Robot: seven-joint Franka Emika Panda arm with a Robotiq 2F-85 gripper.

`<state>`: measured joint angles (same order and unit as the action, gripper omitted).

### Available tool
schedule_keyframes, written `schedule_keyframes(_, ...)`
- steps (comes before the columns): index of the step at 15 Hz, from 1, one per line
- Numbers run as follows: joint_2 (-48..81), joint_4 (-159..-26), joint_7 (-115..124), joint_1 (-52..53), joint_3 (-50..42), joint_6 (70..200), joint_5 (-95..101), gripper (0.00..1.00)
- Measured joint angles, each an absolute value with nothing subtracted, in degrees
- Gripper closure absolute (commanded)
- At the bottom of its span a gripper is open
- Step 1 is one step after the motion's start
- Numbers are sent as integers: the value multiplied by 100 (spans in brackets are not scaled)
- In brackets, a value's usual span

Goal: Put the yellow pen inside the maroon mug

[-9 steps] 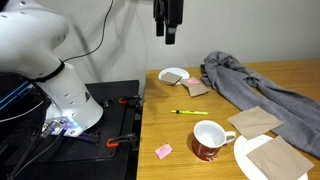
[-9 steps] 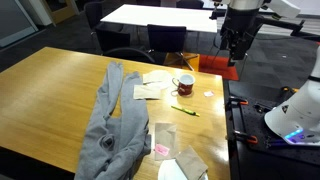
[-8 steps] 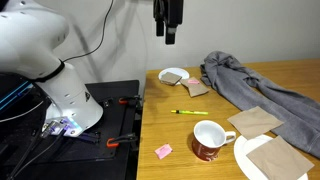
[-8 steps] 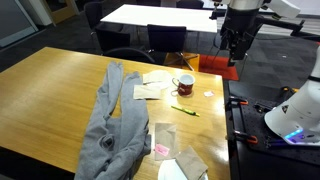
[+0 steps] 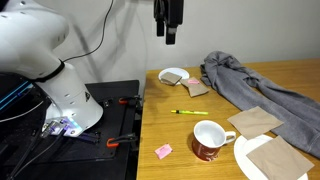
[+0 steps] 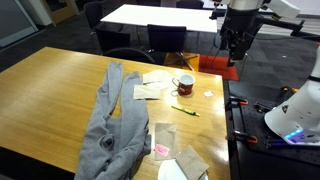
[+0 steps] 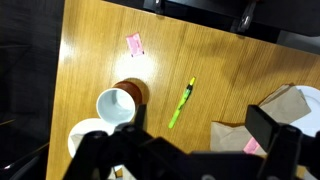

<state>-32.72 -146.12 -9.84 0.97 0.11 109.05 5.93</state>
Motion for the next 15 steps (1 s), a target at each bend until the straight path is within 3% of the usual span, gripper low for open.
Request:
schedule_keyframes(9, -2821, -15142, 445, 121, 219, 12976, 424, 0)
schedule_keyframes(15, -1767, -15344, 1558, 58, 550, 14795, 425, 0)
